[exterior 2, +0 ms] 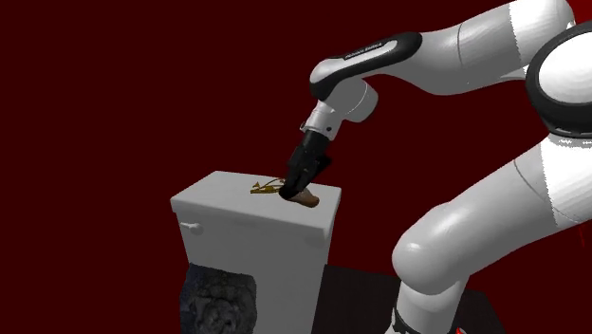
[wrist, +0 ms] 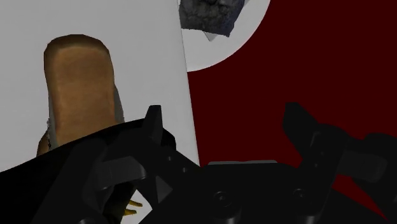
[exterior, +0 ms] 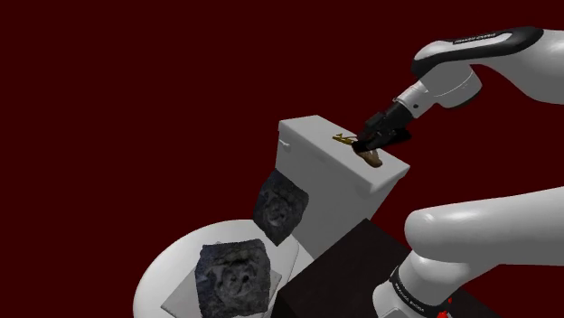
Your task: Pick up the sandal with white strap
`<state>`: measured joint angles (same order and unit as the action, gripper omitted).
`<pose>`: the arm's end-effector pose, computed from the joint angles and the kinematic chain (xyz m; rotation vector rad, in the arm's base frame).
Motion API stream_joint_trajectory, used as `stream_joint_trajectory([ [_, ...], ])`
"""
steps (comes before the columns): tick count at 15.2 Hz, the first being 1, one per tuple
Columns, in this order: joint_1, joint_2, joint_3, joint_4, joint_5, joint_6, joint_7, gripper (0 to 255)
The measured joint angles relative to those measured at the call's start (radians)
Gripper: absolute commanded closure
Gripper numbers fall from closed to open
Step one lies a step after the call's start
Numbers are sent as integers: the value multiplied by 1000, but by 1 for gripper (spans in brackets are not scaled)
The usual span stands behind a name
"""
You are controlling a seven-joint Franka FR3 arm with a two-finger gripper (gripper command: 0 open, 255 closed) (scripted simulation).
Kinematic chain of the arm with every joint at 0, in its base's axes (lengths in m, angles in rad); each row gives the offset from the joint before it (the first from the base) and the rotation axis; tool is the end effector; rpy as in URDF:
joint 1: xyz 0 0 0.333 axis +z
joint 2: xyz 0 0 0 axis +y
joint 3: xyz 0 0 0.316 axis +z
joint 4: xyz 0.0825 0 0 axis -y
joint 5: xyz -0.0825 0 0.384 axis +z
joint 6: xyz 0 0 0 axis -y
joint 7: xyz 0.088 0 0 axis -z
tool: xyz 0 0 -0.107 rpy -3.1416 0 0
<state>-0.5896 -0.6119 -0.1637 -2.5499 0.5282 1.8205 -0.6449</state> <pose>0.2838 -0.2131 0.4731 -2.5555 0.3095 -0.3679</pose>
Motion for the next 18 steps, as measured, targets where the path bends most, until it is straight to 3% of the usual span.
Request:
stream_joint_trajectory([
  [3,-99,9,100,2,51,-26,-44,0],
  [4,-133,6,130,2,58,-23,-64,255],
  [7,-165,74,148,63,-120,16,-99,255],
  [10,-164,106,157,74,-171,19,-106,255],
  [13,-163,63,162,32,-173,66,-114,255],
  [14,-163,60,162,33,-173,64,-114,0],
  [16,-173,47,184,31,-182,66,-90,0],
  [18,-218,20,264,17,-287,97,-4,0],
])
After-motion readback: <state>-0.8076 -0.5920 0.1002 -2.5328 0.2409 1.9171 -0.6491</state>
